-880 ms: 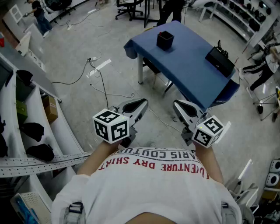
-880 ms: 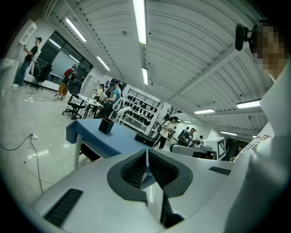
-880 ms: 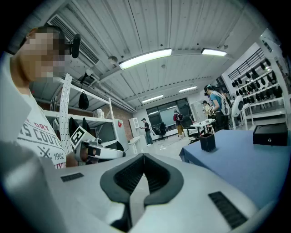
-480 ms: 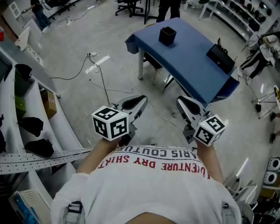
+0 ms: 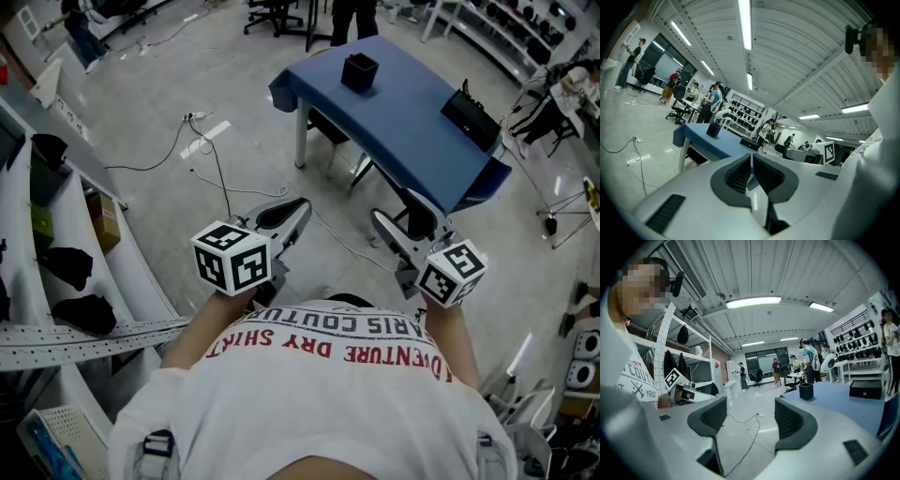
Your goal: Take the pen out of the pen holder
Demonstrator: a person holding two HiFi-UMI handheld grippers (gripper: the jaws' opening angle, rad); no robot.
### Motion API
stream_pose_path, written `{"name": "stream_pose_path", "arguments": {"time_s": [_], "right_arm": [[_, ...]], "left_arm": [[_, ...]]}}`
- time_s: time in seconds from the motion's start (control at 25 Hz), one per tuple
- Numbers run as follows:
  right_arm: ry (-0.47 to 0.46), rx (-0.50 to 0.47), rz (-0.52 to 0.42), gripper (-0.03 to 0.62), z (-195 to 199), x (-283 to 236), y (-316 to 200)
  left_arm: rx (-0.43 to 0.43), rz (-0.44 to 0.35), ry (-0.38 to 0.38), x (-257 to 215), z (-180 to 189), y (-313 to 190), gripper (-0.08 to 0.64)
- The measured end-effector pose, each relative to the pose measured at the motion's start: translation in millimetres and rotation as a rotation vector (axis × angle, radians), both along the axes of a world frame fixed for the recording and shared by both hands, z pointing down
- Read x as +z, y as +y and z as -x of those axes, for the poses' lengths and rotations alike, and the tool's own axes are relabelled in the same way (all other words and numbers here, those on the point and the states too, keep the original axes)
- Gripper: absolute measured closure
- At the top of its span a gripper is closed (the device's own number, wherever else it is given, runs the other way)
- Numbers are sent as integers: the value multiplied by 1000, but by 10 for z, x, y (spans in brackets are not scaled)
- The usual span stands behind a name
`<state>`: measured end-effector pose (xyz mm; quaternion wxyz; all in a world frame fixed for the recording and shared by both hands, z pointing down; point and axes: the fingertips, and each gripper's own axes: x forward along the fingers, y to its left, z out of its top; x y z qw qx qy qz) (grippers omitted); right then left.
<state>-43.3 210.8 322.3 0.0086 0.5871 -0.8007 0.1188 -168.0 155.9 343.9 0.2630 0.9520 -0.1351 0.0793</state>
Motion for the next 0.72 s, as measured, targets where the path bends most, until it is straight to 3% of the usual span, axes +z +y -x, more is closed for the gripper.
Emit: {"name": "stream_pose_path", "arguments": {"time_s": [0.32, 0.72], "right_arm": [[10, 22, -11, 255, -120, 64, -204], [-6, -15, -22, 253, -426, 178, -973]], "left_arm": [[-26, -4, -13, 60, 14, -217, 520], [-68, 0, -48, 193, -241, -887, 520]]}}
